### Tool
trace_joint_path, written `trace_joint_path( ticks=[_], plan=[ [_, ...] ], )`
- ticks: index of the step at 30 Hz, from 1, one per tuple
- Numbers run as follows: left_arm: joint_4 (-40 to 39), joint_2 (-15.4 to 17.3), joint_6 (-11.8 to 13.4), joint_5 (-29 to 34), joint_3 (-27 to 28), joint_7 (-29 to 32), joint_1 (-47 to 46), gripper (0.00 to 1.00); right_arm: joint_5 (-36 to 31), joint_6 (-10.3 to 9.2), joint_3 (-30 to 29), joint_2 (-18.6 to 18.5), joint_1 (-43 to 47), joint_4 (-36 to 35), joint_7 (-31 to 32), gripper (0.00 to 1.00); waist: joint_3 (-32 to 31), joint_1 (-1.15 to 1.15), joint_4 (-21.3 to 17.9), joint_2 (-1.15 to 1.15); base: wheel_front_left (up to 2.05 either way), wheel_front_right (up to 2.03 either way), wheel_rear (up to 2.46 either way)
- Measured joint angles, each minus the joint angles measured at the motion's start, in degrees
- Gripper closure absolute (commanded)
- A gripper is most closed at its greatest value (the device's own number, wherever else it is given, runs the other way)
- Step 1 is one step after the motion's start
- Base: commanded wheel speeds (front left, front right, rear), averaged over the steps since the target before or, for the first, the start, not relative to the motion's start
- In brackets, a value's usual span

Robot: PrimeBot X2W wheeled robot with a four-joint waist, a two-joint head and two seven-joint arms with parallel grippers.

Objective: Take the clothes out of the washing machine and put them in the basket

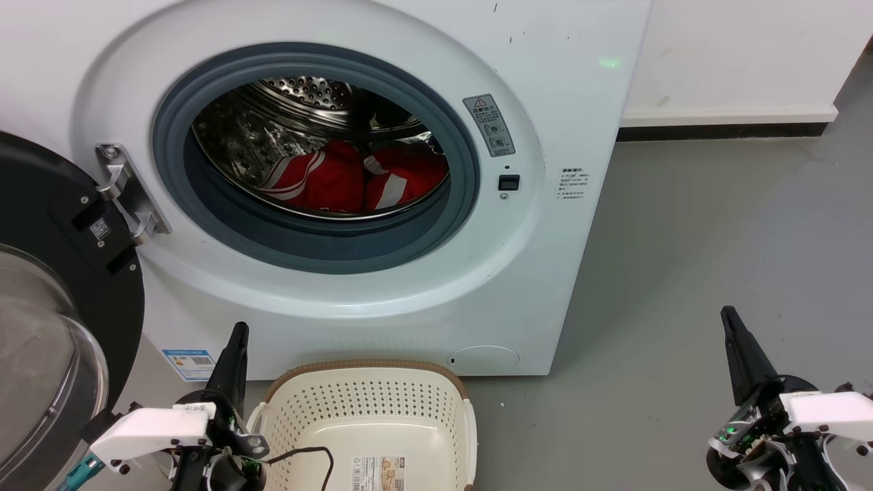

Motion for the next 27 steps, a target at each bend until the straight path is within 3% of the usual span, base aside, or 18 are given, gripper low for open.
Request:
trace_joint_path(
  ticks=[27],
  plan=[
    [0.00, 0.00, 0.00, 0.00, 0.00, 0.00, 0.00, 1.00, 0.00, 0.00, 0.00, 0.00, 0.00, 0.00, 0.00, 1.00, 0.00, 0.00, 0.00, 0.00, 0.00, 0.00, 0.00]
  ],
)
